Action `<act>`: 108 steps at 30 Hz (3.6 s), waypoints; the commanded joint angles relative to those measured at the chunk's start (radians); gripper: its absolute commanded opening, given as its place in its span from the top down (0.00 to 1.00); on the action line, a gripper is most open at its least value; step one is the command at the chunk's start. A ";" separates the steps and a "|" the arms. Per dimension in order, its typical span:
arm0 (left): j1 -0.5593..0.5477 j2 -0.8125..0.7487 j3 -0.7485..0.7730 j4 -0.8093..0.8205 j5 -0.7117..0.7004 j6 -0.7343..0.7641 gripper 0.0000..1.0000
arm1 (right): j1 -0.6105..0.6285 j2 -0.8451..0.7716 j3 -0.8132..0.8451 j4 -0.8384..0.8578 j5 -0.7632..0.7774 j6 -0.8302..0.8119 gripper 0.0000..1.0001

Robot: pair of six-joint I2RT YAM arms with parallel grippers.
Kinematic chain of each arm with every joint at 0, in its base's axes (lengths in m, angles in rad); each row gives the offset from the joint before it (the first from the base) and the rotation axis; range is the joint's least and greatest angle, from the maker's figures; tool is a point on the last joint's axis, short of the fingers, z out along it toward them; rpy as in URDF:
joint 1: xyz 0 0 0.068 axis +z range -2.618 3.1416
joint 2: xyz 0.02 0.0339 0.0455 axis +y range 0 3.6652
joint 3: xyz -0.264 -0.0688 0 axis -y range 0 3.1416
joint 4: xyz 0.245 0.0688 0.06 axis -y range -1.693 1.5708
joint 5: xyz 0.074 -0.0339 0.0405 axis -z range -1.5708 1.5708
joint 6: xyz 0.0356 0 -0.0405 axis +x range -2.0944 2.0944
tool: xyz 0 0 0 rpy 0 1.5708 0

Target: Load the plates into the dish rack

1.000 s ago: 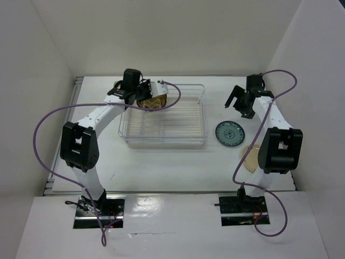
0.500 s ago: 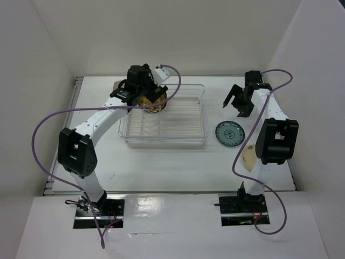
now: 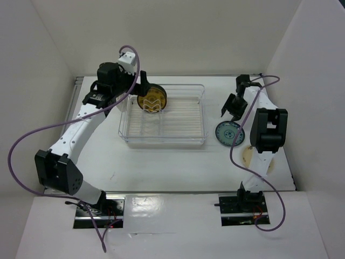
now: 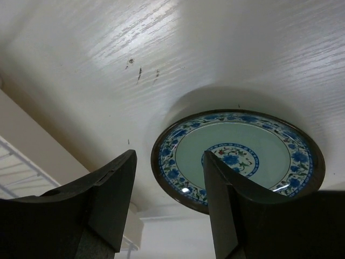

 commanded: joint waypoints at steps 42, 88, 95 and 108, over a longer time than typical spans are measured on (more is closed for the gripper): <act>-0.023 -0.082 -0.180 0.296 0.510 -0.168 0.00 | 0.215 -0.231 0.411 -0.065 0.230 0.216 1.00; -0.530 0.297 -0.159 0.994 -0.352 0.211 1.00 | 0.363 -0.594 0.059 0.264 -0.007 0.734 1.00; -0.530 0.266 -0.177 1.003 -0.458 0.198 1.00 | 0.363 -0.603 0.005 0.251 -0.015 0.721 0.97; -0.080 0.006 -0.116 0.338 0.198 0.188 1.00 | 0.363 -0.649 0.026 0.038 0.299 0.318 0.00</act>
